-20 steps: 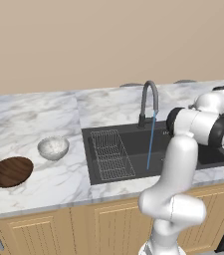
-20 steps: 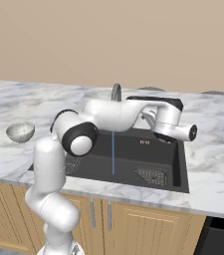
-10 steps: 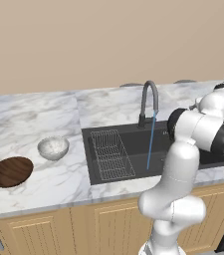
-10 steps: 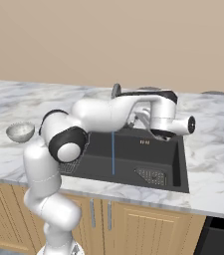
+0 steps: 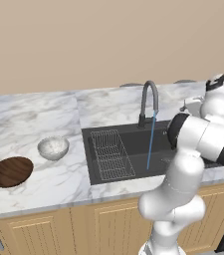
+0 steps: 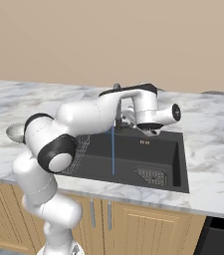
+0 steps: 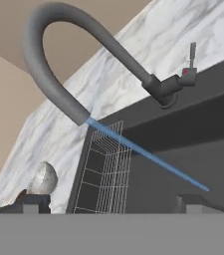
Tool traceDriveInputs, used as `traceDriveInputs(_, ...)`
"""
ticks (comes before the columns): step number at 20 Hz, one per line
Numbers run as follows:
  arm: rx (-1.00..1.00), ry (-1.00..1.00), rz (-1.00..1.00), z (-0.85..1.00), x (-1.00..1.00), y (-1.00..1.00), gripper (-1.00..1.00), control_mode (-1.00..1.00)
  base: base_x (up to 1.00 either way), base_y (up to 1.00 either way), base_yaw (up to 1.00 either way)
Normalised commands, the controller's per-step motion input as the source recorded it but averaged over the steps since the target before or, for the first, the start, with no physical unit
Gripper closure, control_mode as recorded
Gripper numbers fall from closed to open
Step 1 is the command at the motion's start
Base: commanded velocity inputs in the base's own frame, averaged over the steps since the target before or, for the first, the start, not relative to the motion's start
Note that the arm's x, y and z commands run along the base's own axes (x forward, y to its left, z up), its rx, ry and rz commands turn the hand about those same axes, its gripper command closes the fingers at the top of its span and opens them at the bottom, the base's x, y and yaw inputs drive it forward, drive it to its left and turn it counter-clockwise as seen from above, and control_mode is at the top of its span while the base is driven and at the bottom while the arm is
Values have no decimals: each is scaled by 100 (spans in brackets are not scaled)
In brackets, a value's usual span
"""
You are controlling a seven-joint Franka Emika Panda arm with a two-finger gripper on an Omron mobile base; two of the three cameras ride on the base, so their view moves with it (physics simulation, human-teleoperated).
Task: Rinse each bowl for a few seconds and place them down in the sink or on the counter.
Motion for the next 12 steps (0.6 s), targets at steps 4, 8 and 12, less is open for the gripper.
traceDriveInputs(4,-14,0,1,7,-5,48,-100,-100,0,0,0)
traceDriveInputs(8,-9,2,0,11,-16,35,-100,-100,0,0,0)
traceDriveInputs(12,-12,8,0,10,-16,34,-100,-100,0,0,0)
